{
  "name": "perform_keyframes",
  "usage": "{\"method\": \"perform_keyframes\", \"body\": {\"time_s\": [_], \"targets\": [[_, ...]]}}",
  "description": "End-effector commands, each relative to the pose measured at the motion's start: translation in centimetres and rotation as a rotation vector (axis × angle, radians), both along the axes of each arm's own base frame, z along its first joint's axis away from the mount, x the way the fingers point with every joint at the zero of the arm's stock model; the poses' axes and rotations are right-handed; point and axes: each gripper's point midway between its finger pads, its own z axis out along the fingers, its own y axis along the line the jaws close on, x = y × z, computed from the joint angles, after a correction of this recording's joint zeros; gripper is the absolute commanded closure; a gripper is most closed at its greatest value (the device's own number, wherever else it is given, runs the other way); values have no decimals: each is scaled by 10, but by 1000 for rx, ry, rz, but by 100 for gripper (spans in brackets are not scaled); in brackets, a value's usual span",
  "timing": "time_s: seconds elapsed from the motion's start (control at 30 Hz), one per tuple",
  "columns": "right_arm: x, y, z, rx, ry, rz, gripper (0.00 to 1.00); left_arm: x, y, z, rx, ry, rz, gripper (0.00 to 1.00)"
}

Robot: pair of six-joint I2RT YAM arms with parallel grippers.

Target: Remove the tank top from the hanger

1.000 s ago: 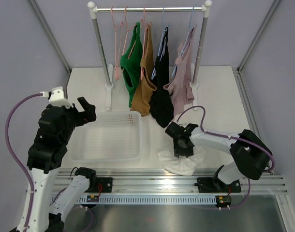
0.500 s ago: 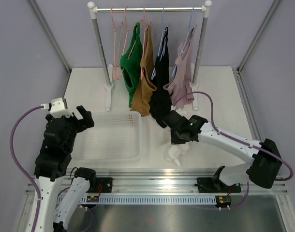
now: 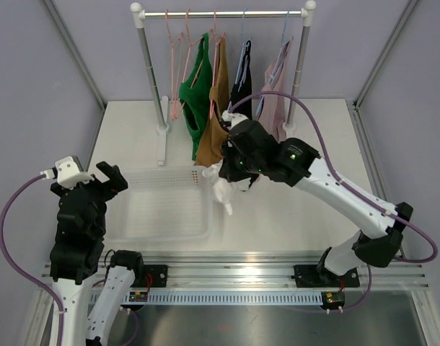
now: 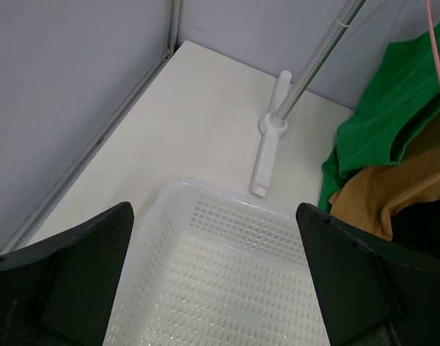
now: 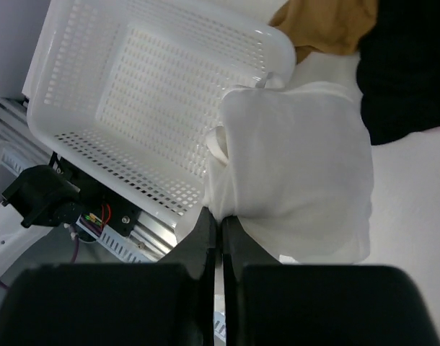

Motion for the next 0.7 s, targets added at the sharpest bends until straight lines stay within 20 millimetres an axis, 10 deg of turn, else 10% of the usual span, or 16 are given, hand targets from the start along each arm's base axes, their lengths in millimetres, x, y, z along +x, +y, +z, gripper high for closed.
{"method": "perform_keyframes", "body": {"time_s": [0.0,0.3,0.33,0.37,0.43,0.53,0.67], "targets": [[-13,54,9,46,-17,172,100,1,9,13,-17,-73,55,1],[-9,139,-48,-46,2,244,100,0,15,13,-21,-72,91,1],[-9,146,-65,-79,25,247,94,1,15,12,-20,-68,94,1],[-9,147,-69,-92,30,242,67,1,15,13,-22,-73,94,1],[-11,153,-69,-90,27,250,57,3,15,13,-24,-74,89,1],[-8,148,-53,-77,-12,229,3,10,6,15,-48,-85,46,1],[-2,120,-25,-75,-100,169,1,26,-29,24,-83,-78,-144,1]]}}
